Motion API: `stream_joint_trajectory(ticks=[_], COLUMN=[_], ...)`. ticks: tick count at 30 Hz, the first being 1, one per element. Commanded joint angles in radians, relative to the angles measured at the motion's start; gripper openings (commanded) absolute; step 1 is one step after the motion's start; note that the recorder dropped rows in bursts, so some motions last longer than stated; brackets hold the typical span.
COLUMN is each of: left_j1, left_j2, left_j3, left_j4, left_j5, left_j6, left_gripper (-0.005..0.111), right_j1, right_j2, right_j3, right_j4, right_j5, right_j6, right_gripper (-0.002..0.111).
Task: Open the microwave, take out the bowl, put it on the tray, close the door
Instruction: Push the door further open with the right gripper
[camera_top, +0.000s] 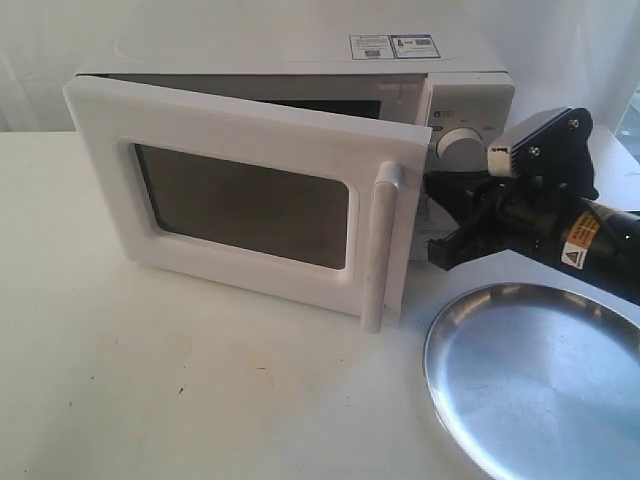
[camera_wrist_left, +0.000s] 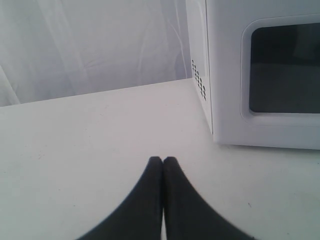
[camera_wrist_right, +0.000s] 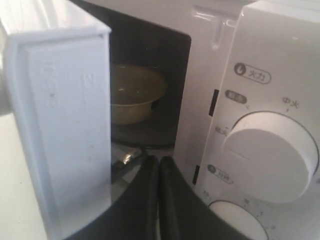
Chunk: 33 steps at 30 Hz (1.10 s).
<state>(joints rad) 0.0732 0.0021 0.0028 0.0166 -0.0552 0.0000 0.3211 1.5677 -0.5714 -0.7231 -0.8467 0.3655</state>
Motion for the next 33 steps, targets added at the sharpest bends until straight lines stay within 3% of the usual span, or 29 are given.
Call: stream_joint_trajectory(ticks=[1, 10, 13, 15, 16, 20, 27, 33], left_j1=[-0.004, -0.004, -0.004, -0.004, -0.004, -0.004, -0.004, -0.004], left_j2=[-0.002, -0.002, -0.002, -0.002, -0.002, -0.002, -0.002, -0.002], left_j3=[-0.003, -0.003, -0.003, -0.003, -0.003, -0.003, -0.003, -0.003], left_j4=[-0.008, -0.008, -0.008, -0.008, -0.008, -0.008, -0.008, -0.008], left_j5=[-0.004, -0.004, -0.004, -0.004, -0.004, -0.004, -0.004, -0.004], left_j6=[0.0, 0.0, 0.0, 0.0, 0.0, 0.0, 0.0, 0.0], left_gripper=[0.0, 0.0, 0.0, 0.0, 0.0, 0.0, 0.0, 0.0], right_j1=[-0.002, -0.002, -0.002, -0.002, -0.002, 0.045, 0.048, 0.058], right_j2=[0.015, 0.021, 0.021, 0.021, 0.021, -0.004, 0.032, 0.098], right_j3=[0.004, 0.004, 0.004, 0.004, 0.004, 0.003, 0.003, 0.003], right_j4=[0.013, -0.19, -0.308, -0.446, -0.539, -0.741, -0.406, -0.45], right_j5=[-0.054, -0.168, -0.17, -0.235, -0.363, -0.374, -0.214, -0.336], right_j6=[-0.02, 0.033, 0.136, 0.199, 0.207, 0.222, 0.218, 0.169], right_gripper=[0.0, 0.0, 0.0, 0.0, 0.0, 0.0, 0.0, 0.0])
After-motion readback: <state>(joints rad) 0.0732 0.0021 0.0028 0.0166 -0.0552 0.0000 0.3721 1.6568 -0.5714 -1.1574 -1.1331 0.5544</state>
